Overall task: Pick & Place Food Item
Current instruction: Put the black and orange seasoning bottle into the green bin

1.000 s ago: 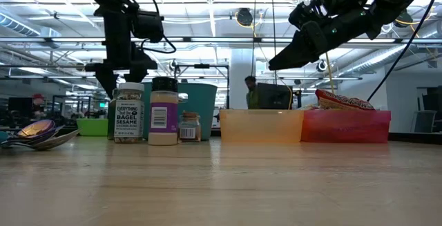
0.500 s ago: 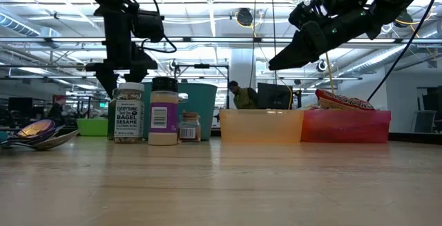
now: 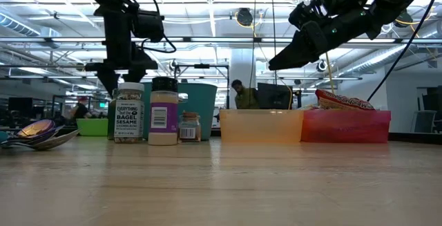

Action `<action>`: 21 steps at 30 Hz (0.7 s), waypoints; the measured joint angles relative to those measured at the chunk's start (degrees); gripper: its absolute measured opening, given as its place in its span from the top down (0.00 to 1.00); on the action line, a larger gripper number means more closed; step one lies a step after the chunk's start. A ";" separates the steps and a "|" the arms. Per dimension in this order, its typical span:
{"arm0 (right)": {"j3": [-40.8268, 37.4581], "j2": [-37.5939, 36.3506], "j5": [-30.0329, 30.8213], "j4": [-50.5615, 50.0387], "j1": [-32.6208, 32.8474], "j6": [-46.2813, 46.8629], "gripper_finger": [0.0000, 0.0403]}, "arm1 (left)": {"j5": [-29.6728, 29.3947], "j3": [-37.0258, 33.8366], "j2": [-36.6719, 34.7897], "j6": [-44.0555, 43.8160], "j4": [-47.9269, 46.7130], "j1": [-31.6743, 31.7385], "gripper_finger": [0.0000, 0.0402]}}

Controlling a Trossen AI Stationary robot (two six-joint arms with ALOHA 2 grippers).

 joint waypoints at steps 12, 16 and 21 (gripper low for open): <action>0.00 0.00 0.01 0.00 0.00 -0.02 0.21 | -0.20 0.66 -0.22 -0.40 -2.08 0.02 0.49; 0.00 0.00 0.02 0.00 0.00 -0.02 0.21 | -1.11 3.21 -1.42 -0.40 -4.87 0.18 0.49; 0.00 0.02 0.02 -0.02 -0.02 0.09 0.21 | -2.66 7.46 -2.29 0.68 -8.33 -0.02 0.49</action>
